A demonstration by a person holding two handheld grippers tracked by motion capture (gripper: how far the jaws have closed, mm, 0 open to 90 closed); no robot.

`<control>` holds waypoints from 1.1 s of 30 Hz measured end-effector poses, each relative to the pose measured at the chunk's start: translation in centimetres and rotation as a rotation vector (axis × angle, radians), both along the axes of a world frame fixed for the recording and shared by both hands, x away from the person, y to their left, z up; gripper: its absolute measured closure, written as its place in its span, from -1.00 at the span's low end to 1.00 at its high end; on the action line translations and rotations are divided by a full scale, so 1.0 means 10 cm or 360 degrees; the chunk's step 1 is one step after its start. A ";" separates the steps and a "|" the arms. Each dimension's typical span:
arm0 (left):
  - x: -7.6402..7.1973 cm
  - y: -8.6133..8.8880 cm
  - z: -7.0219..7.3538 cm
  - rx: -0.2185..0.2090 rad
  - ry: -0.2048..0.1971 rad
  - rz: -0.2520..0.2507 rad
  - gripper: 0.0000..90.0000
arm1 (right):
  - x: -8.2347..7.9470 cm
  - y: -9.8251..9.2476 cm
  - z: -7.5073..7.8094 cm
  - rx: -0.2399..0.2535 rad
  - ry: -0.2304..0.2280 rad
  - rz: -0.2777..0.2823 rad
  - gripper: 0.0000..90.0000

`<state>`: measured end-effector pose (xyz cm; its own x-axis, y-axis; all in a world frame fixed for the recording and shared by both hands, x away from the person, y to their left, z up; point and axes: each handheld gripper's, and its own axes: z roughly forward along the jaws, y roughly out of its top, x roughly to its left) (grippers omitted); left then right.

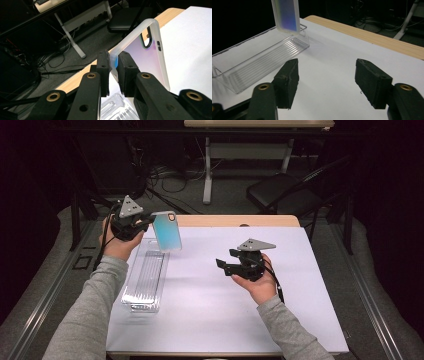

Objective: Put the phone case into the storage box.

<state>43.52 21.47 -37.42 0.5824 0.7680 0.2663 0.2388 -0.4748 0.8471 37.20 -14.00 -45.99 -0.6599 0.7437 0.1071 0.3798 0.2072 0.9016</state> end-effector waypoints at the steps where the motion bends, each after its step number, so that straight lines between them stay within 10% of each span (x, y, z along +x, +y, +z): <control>1: 0.01 0.01 0.00 0.0002 -0.0001 0.0000 0.79 | 0.00 -0.01 0.00 -0.0007 -0.0008 -0.0008 -0.26; 33: 0.25 0.23 -0.09 0.0008 -0.0020 0.0057 0.79 | -0.15 -0.40 -0.07 -0.0062 -0.0058 -0.0174 -0.64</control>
